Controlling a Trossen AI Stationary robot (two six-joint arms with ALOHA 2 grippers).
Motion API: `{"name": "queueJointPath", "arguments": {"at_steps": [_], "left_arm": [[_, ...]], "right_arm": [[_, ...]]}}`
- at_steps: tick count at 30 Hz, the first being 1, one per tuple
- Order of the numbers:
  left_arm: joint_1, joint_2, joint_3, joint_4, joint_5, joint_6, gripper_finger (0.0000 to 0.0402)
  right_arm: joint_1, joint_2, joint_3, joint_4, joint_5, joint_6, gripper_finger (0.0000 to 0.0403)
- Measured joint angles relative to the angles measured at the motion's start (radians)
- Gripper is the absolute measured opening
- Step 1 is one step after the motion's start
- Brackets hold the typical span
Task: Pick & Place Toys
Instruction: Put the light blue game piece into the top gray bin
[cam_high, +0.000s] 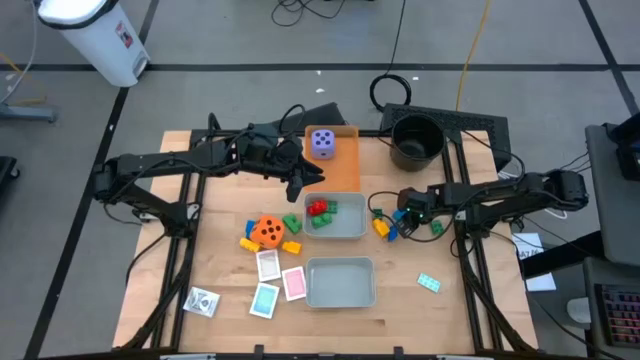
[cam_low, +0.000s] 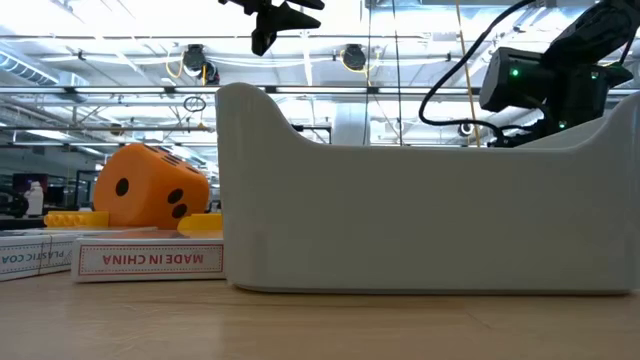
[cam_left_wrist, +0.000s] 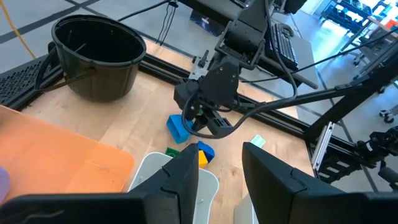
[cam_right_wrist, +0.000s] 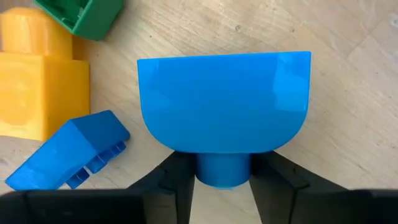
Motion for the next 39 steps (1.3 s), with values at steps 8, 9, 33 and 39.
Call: {"name": "queueJointPath", "arguments": {"at_steps": [8,9,33,39], "left_arm": [[0.000,0.000,0.000,-0.006,0.000,0.000,0.0127],[0.000,0.000,0.000,-0.010,0.001,0.000,0.0127],[-0.137,0.029,0.000,0.132,-0.060,0.416,0.0204],[-0.149,0.081,0.001,0.269,0.012,0.297,0.0261]], "right_arm": [[0.000,-0.112,0.001,0.116,-0.052,0.045,0.0120],[0.000,-0.128,0.002,0.137,-0.053,0.056,0.0120],[-0.006,-0.129,0.003,1.162,-0.525,0.322,0.0116],[-0.006,-0.025,0.003,1.382,-0.670,0.442,0.0116]]}}
